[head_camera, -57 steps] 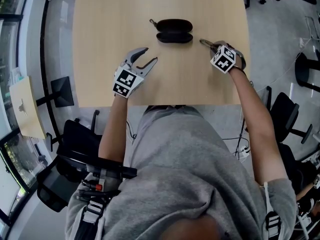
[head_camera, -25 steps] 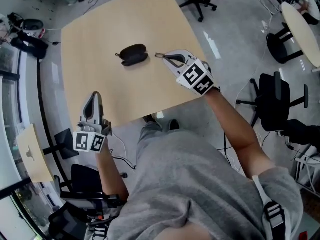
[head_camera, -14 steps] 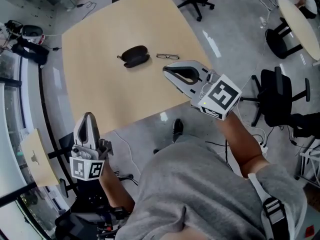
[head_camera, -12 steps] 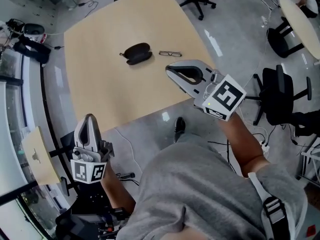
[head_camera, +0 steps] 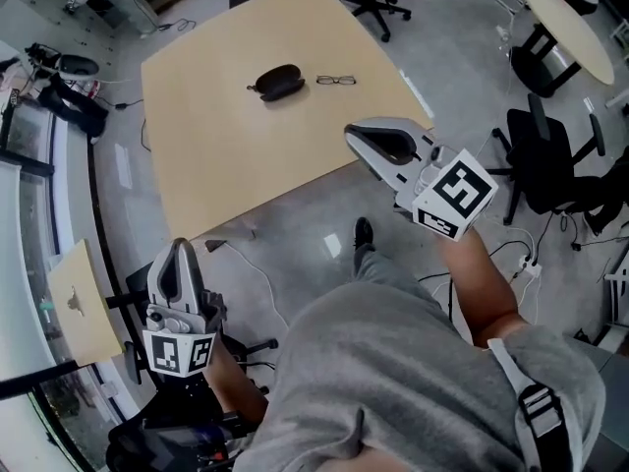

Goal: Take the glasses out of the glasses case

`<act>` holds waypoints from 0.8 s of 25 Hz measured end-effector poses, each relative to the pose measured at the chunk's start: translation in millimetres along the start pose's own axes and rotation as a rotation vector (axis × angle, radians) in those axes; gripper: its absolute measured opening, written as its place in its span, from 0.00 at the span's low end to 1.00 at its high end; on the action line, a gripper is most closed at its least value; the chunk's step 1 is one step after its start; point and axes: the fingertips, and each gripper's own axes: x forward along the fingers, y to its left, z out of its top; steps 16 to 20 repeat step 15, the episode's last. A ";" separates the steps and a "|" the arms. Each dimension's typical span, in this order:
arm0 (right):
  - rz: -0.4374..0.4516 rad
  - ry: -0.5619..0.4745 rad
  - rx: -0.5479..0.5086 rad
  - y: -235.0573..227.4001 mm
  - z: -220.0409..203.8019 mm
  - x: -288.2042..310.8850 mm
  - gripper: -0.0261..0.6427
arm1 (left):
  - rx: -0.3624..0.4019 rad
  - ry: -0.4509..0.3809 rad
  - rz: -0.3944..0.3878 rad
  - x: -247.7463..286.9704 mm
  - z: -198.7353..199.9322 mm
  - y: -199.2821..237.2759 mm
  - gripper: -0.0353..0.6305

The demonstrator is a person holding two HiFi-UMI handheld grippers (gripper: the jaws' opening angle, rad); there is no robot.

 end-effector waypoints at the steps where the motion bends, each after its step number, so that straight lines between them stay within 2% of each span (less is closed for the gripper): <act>1: -0.005 -0.002 -0.003 15.7 1.5 -9.5 0.05 | -0.003 -0.007 -0.002 -16.5 3.0 -5.1 0.06; 6: -0.028 -0.004 0.000 75.6 6.1 -49.9 0.05 | -0.001 -0.020 -0.027 -76.5 15.8 -31.4 0.06; 15: -0.058 0.019 0.005 137.1 -10.0 -127.7 0.05 | -0.015 -0.032 -0.073 -131.0 13.2 -91.9 0.06; 20: -0.058 0.019 0.005 137.1 -10.0 -127.7 0.05 | -0.015 -0.032 -0.073 -131.0 13.2 -91.9 0.06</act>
